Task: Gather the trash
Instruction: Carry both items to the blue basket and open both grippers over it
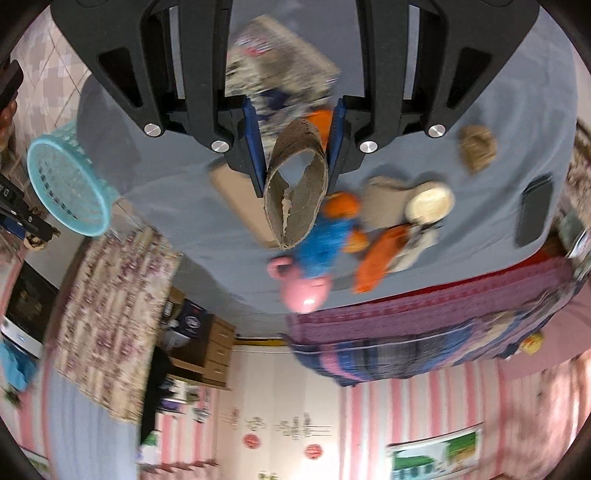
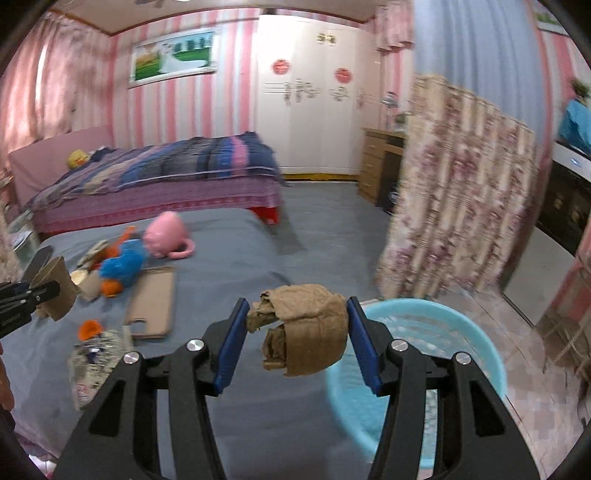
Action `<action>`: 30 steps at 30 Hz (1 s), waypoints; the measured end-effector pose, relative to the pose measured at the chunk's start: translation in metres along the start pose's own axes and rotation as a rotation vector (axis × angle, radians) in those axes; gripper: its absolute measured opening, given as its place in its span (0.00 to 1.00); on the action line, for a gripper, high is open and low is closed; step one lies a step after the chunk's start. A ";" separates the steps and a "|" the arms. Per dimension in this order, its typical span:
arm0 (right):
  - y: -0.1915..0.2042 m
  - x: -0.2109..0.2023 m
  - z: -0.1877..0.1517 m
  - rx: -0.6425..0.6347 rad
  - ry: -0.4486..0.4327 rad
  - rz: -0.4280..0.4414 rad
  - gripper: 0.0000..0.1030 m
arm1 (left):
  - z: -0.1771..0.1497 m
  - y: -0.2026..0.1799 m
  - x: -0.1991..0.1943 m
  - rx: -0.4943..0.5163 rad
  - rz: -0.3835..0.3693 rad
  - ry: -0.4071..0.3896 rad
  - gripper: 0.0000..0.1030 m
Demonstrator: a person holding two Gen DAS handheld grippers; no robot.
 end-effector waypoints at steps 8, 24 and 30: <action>-0.060 0.007 -0.031 0.060 0.038 -0.099 0.52 | -0.011 -0.094 0.019 0.117 -0.133 0.029 0.29; -0.140 0.020 -0.088 0.179 0.111 -0.230 0.52 | -0.045 -0.236 0.072 0.237 -0.324 0.123 0.30; -0.156 0.024 -0.099 0.206 0.126 -0.263 0.52 | -0.055 -0.278 0.086 0.289 -0.372 0.150 0.30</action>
Point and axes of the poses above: each gripper's, at about its wrist camera, not at the fingertips, and x roughly the way its jaws point, y to its left, z to its top, the point moved 1 cm from there along x, roughly the way its jaws point, and after that the axes turned 15 degrees about -x, right-handed, at the moved point
